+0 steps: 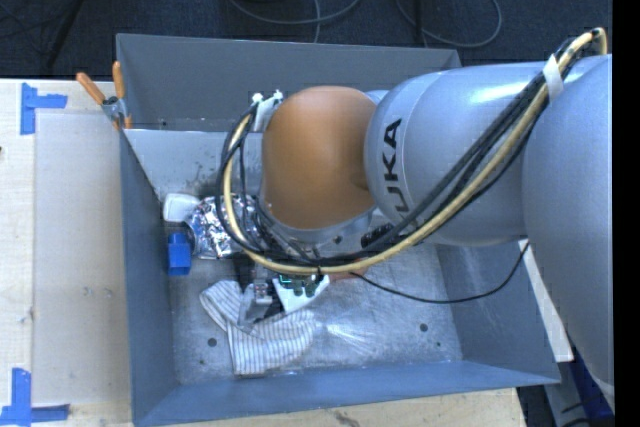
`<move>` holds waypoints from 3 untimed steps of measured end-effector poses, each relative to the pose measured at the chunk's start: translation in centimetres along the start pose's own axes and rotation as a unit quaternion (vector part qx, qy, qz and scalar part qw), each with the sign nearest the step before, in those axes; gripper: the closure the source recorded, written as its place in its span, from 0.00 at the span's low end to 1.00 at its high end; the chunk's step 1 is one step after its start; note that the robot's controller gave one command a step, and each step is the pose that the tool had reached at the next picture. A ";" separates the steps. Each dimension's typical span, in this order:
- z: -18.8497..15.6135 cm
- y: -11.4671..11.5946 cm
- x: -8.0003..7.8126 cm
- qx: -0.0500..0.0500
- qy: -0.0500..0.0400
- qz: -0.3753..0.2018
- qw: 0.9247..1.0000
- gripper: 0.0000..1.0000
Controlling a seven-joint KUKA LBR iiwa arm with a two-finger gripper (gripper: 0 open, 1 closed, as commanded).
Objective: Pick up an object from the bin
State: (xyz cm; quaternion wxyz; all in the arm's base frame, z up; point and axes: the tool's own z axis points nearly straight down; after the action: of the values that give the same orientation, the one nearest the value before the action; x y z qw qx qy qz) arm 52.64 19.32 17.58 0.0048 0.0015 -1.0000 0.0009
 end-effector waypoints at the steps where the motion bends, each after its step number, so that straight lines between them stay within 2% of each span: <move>1: -0.4 -0.1 -0.2 -0.001 -0.004 0.003 1.000 0.00; 2: 4.6 -1.7 2.5 0.000 -0.004 -0.075 0.997 0.00; 3: 3.8 -4.9 5.3 0.001 -0.003 -0.149 0.989 0.00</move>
Offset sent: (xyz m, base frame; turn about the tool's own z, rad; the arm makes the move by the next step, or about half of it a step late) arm -0.0566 -0.0377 -0.1058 -0.3283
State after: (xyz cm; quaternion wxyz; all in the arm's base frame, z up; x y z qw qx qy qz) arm 47.31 14.44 13.82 0.0022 0.1505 -0.9886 0.0010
